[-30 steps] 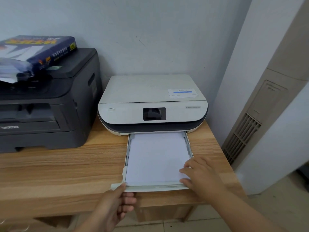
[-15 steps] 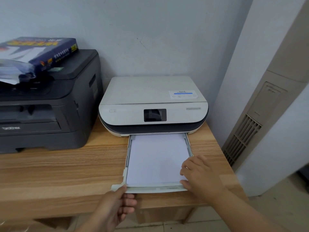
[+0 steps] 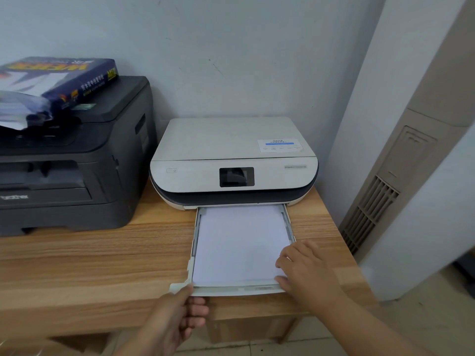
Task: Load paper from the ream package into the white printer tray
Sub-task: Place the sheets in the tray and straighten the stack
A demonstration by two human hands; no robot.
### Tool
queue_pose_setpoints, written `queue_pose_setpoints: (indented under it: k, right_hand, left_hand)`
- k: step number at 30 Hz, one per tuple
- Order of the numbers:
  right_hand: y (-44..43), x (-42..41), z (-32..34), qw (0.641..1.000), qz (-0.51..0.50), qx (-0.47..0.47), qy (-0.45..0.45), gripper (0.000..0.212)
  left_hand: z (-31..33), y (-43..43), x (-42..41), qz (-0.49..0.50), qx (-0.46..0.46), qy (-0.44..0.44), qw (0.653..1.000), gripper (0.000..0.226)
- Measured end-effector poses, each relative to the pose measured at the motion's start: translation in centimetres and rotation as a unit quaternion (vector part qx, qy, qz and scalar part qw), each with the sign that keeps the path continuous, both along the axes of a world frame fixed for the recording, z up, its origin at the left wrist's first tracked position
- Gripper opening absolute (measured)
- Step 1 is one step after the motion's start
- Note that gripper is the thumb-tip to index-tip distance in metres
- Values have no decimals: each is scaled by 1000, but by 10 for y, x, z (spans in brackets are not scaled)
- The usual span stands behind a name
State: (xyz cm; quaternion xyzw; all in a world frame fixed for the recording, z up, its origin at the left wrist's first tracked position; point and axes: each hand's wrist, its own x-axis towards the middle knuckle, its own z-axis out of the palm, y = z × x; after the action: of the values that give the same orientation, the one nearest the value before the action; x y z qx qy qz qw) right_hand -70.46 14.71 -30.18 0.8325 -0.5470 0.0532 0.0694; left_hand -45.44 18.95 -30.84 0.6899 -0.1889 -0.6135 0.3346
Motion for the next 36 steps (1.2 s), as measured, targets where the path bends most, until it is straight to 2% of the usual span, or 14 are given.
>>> queue_pose_setpoints:
  k: [5, 7, 9, 11, 13, 15, 16, 18, 20, 22, 24, 28, 31, 36]
  right_hand:
    - [3, 5, 16, 996, -52, 62, -29, 37]
    - [2, 4, 19, 987, -82, 104, -86, 43]
    - [1, 1, 21, 963, -148, 135, -181, 42]
    - [-1, -6, 26, 899, -233, 178, -325, 37]
    - [-6, -14, 32, 801, -318, 233, -450, 31]
    - [-12, -22, 36, 737, -374, 284, -486, 28]
    - [-15, -25, 38, 726, -387, 298, -484, 26]
    - [-25, -26, 38, 720, -403, 314, -470, 24]
    - [-31, -21, 44, 725, -402, 321, -459, 29]
    - [-36, -17, 45, 747, -390, 315, -436, 34]
    - [-38, -12, 43, 770, -382, 299, -414, 32]
    - [-42, -5, 26, 788, -358, 278, -416, 32]
    - [-40, -2, 19, 805, -361, 255, -396, 40]
    - [-41, -4, 15, 778, -384, 244, -432, 31]
  left_hand:
    - [5, -1, -1, -9, 6, -7, 1000, 47]
    - [6, -1, 0, -22, 10, -16, 1000, 54]
    - [10, 0, 3, -47, 26, -17, 998, 62]
    - [18, 2, 9, -102, 59, -7, 993, 65]
    - [32, 0, 18, -176, 97, -8, 980, 61]
    - [46, -7, 28, -236, 104, -26, 966, 48]
    - [54, -13, 33, -256, 94, -44, 961, 42]
    - [64, -31, 40, -248, 42, -85, 964, 36]
    - [62, -53, 45, -166, -45, -163, 972, 32]
    - [54, -70, 45, -100, -115, -290, 945, 30]
    - [45, -76, 37, -107, -141, -350, 920, 28]
    - [31, -79, 22, -109, -128, -305, 938, 37]
    - [23, -82, 18, -119, -136, -305, 935, 37]
    - [16, -78, 20, -127, -159, -335, 920, 38]
